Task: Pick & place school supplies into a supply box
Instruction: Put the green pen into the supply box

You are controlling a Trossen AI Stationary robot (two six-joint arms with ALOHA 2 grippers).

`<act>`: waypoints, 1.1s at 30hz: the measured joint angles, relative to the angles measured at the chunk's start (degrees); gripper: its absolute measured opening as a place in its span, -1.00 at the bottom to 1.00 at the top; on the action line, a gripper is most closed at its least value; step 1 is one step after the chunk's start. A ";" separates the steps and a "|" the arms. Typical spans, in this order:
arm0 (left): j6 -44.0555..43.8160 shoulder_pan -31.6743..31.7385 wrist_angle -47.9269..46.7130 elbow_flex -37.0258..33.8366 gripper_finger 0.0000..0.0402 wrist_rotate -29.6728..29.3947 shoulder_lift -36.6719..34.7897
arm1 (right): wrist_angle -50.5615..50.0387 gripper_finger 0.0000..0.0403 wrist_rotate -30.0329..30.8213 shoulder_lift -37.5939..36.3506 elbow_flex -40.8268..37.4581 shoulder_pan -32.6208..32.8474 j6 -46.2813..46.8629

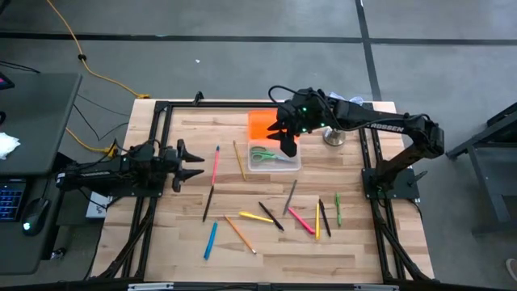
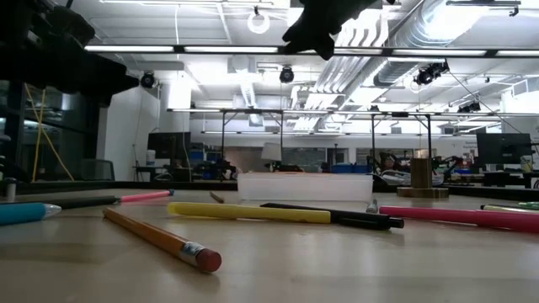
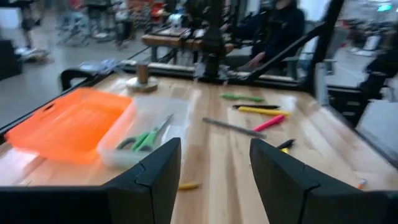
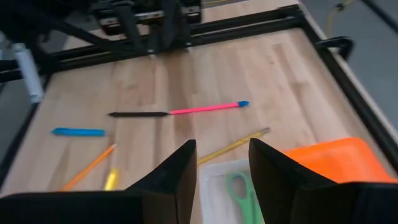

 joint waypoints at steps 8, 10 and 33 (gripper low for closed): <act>-1.52 0.00 0.37 1.26 0.11 0.83 0.04 | -0.02 -0.39 -4.68 0.00 0.00 0.47 0.24; -1.41 0.00 0.45 2.46 0.11 0.60 0.41 | -0.02 -0.39 -5.10 0.00 0.00 1.14 0.26; 0.12 0.00 -4.28 15.27 0.11 -0.90 28.84 | -15.49 -0.39 -2.81 -4.21 0.00 12.83 7.03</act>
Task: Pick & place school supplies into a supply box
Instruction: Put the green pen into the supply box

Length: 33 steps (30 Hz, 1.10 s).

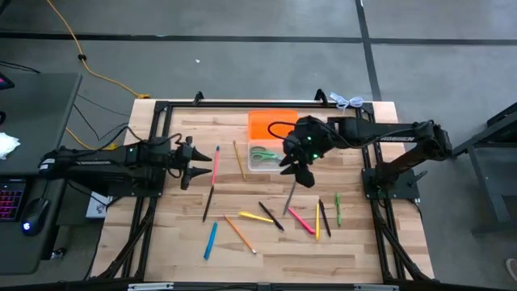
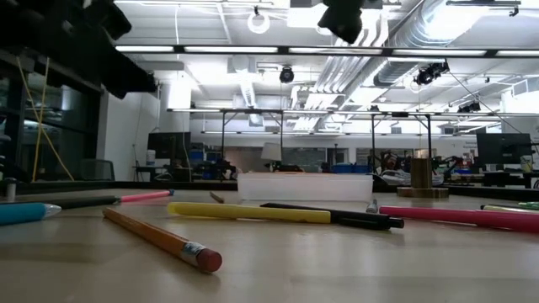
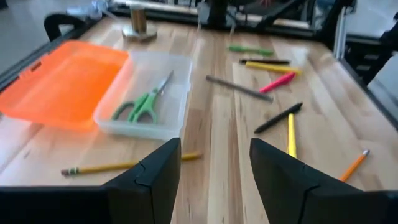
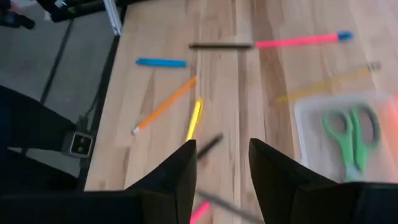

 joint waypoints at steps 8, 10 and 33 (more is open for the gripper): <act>-1.04 0.02 -2.23 1.07 0.11 -0.01 4.78 | -11.34 -0.39 11.87 -6.43 0.00 6.43 9.28; -2.08 0.00 -3.66 1.57 0.11 0.00 5.62 | -13.19 -0.39 14.84 -7.68 0.00 8.19 12.00; -4.55 0.01 -10.81 2.37 0.11 -0.42 8.41 | -34.85 -0.39 30.51 -10.15 0.00 25.61 44.52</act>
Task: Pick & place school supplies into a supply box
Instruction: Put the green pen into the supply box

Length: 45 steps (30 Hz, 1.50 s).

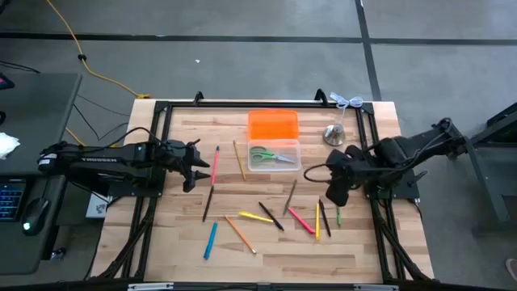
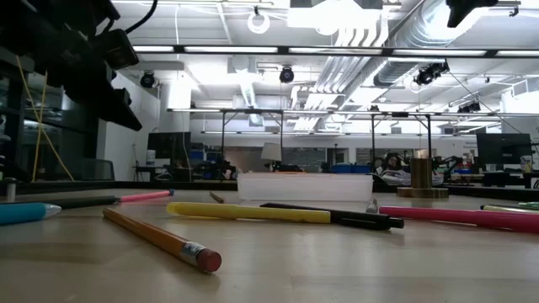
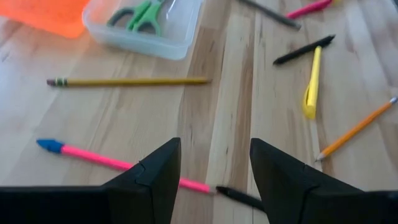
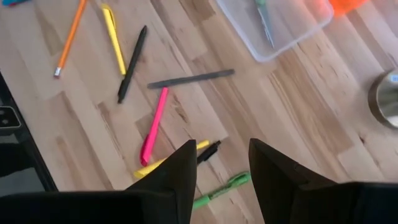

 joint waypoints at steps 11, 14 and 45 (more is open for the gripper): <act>0.00 0.00 1.06 0.00 0.11 0.00 -0.04 | -4.86 -0.39 5.40 0.00 0.00 8.97 14.08; 0.00 0.01 1.22 0.00 0.11 0.00 -0.07 | -5.51 -0.39 5.57 0.00 0.00 10.75 16.40; 0.34 -0.01 1.12 -0.02 0.11 -4.57 -0.07 | -8.82 -0.39 1.82 0.02 -0.02 12.84 27.37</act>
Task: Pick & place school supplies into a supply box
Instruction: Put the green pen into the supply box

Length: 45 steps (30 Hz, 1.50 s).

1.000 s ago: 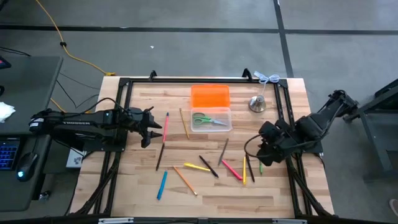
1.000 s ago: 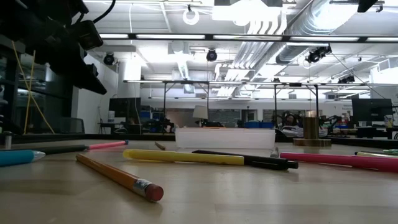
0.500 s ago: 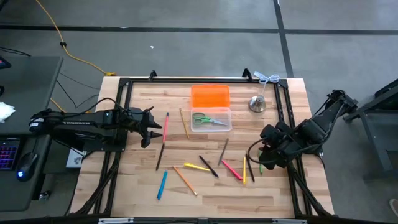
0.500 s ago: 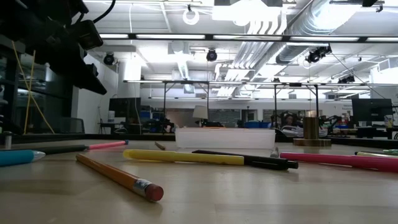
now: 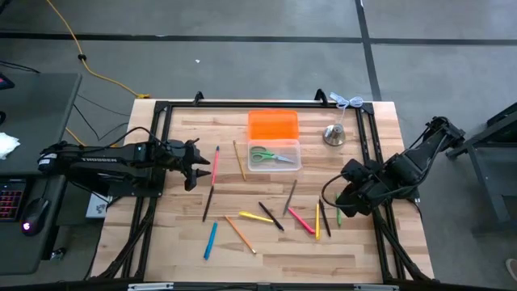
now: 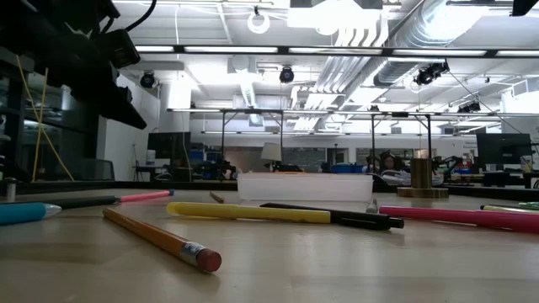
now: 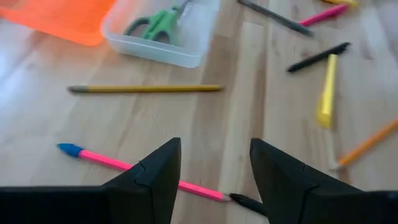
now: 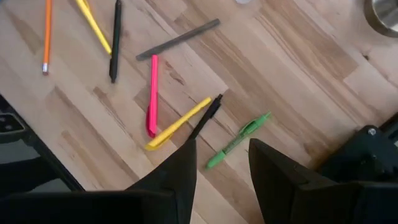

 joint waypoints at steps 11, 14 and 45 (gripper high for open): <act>0.09 0.02 -0.72 -0.02 0.11 -3.16 0.00 | -0.07 -0.39 -1.97 0.03 0.00 -2.29 1.00; 0.09 0.02 -0.70 -0.02 0.11 -3.14 0.00 | -0.11 -0.39 -2.03 0.03 -0.02 -2.92 1.00; 0.09 0.02 -3.43 -0.02 0.11 -3.89 0.00 | 28.58 -0.39 -15.06 -0.06 -33.57 -6.02 12.70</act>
